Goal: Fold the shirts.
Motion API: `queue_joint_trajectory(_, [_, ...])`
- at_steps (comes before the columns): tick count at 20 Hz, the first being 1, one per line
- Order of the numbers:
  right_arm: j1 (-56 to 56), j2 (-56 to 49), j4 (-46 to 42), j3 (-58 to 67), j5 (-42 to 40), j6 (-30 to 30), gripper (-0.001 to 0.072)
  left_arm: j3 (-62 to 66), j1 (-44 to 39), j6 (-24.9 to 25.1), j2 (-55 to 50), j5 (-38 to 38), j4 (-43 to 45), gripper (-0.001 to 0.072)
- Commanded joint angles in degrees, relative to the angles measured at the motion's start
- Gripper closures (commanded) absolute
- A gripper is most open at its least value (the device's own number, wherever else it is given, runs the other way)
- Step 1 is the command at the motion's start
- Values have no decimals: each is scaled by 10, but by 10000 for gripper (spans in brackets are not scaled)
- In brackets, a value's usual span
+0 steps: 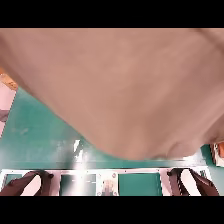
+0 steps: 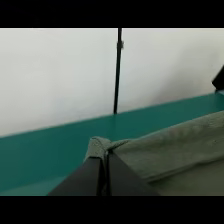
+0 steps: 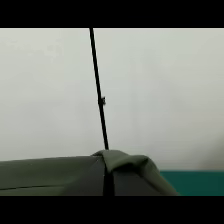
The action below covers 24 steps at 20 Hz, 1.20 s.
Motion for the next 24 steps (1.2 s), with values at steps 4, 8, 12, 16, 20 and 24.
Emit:
queue_joint_trajectory(4, [60,-103,60,-295,-72,-76,693,-213,0,99,-179,1,-173,675])
queue_joint_trajectory(8, [126,-284,61,-349,-201,-87,693,-241,-43,142,-358,68,-186,675])
queue_joint_trajectory(12, [136,-460,79,-272,-223,-86,693,-241,-89,143,-455,207,-189,675])
queue_joint_trajectory(16, [136,-537,83,-180,-221,-84,693,-235,-91,141,-462,285,-195,676])
queue_joint_trajectory(20, [136,-544,82,-119,-216,-85,693,-223,-91,142,-462,288,-194,676])
queue_joint_trajectory(24, [122,-537,37,-83,-119,-84,694,-223,-91,141,-462,224,-154,675])
